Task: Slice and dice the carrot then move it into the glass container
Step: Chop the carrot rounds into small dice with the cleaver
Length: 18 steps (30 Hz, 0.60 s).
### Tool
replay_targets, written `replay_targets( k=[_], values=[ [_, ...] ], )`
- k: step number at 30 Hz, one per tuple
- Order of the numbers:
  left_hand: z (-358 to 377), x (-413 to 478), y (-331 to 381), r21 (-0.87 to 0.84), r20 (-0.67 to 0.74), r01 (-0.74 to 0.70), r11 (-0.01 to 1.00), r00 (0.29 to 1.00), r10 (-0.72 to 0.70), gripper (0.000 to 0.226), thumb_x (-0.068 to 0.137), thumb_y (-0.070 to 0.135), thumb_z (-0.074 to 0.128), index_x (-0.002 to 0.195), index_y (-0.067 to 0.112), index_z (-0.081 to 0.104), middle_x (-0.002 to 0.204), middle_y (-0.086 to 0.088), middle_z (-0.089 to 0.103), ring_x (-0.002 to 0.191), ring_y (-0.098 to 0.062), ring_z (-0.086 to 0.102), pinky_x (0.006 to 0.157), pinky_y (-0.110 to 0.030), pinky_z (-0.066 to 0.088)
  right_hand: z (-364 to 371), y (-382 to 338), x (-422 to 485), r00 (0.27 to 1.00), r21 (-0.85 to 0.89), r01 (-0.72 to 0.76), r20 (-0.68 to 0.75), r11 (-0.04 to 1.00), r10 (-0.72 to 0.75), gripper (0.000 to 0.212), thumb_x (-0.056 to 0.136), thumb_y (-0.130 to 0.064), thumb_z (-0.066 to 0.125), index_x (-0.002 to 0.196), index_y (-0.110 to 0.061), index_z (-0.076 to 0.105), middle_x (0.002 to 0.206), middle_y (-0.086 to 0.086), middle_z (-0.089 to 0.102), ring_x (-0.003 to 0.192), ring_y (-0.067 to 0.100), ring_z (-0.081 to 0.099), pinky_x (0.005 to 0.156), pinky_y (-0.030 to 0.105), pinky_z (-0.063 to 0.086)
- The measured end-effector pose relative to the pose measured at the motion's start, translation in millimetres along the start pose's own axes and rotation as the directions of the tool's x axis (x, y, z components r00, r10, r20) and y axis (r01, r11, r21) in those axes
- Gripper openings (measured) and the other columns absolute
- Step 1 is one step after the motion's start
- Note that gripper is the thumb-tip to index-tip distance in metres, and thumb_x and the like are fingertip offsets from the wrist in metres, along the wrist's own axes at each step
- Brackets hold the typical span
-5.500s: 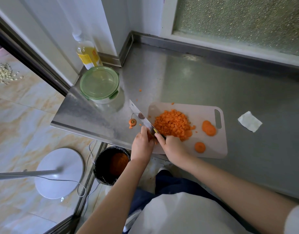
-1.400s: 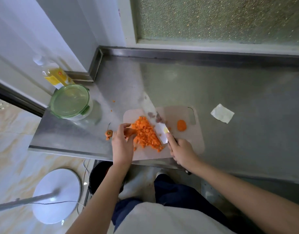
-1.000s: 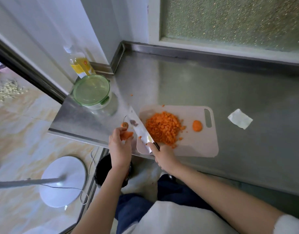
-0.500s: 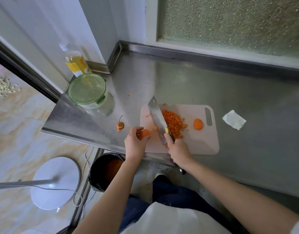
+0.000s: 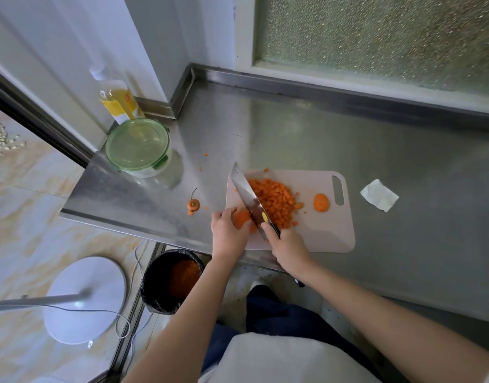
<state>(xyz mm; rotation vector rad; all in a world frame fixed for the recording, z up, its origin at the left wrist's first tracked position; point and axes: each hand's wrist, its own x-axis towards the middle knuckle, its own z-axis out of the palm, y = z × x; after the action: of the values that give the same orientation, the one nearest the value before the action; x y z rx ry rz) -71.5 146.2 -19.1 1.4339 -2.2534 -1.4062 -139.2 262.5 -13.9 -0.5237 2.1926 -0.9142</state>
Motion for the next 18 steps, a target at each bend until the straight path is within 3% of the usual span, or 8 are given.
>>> replay_targets(
  k=[5,11,18],
  values=[
    [-1.0,-2.3,-1.5,-0.006,0.019,-0.022,1.0,1.0,0.022,0.046,0.084,0.014,0.066,0.128,0.008,0.053,0.112,-0.003,0.043,0.086,-0.01,0.049,0.078,-0.012,0.036,2.6,-4.6,-0.9,1.0,0.02,0.0,0.014,1.0,0.0,0.055,0.098,-0.047,0.04,0.056,-0.011,0.04,0.049,0.002,0.039,0.046,0.017,0.039,0.054,0.028,0.034],
    [-1.4,1.3,-4.3,0.005,-0.015,-0.033,0.999,0.999,0.033,0.041,0.084,0.007,0.067,0.124,0.009,0.057,0.113,-0.005,0.05,0.091,-0.009,0.049,0.078,-0.012,0.036,-5.7,-9.6,-1.7,1.0,-0.011,-0.011,0.024,1.0,0.011,0.059,0.098,-0.049,0.037,0.054,-0.01,0.041,0.049,0.003,0.043,0.047,0.018,0.043,0.055,0.029,0.037],
    [1.7,2.5,-4.0,-0.002,-0.076,0.003,1.0,0.997,-0.003,0.04,0.08,0.008,0.07,0.12,0.01,0.063,0.111,-0.008,0.057,0.095,-0.017,0.056,0.079,-0.016,0.036,-19.4,-15.6,-10.3,1.0,-0.06,-0.018,0.022,0.998,0.019,0.061,0.099,-0.046,0.034,0.05,-0.011,0.034,0.049,0.002,0.04,0.046,0.013,0.039,0.046,0.02,0.028]
  ],
)
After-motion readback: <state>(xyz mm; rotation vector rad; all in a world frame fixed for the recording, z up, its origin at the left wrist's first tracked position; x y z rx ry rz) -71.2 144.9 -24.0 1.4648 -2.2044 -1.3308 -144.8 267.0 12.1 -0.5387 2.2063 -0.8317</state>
